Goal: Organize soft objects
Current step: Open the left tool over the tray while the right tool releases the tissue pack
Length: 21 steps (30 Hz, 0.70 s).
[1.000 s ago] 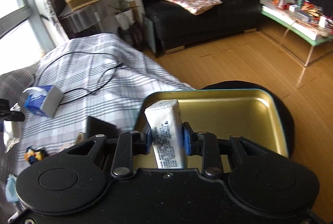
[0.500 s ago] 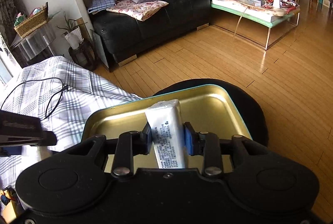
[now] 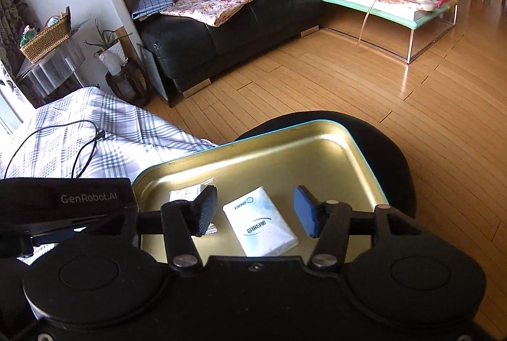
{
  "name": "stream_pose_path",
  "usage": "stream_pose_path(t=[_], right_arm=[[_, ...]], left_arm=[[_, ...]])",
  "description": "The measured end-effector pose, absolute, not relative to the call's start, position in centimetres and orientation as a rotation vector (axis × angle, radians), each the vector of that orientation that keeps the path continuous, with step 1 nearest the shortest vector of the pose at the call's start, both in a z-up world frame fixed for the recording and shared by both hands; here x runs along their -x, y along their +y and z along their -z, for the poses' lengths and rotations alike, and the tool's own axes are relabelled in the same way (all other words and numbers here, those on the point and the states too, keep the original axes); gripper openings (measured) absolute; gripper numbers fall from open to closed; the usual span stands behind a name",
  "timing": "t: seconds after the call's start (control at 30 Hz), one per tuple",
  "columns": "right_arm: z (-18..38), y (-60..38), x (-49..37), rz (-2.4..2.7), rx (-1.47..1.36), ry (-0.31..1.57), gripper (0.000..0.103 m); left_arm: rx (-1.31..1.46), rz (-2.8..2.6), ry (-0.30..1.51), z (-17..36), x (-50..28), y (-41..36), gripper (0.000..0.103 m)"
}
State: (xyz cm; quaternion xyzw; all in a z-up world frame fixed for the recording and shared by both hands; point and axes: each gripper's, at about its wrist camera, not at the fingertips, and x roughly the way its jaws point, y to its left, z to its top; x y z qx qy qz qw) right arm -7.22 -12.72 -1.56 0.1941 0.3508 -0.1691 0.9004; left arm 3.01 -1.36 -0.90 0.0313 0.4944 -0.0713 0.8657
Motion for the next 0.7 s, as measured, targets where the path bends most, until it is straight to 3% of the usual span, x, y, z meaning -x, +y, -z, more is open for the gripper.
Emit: stream_pose_path(t=[0.3,0.7], right_arm=[[1.8,-12.7,6.8,0.351,-0.406,0.761,0.054],[1.9,-11.8,6.3,0.356,-0.352,0.781,0.054]], left_arm=[[-0.043,0.109,1.019,-0.1,-1.7,0.0,0.092],[0.025,0.069,1.005,-1.5,0.5,4.2,0.096]])
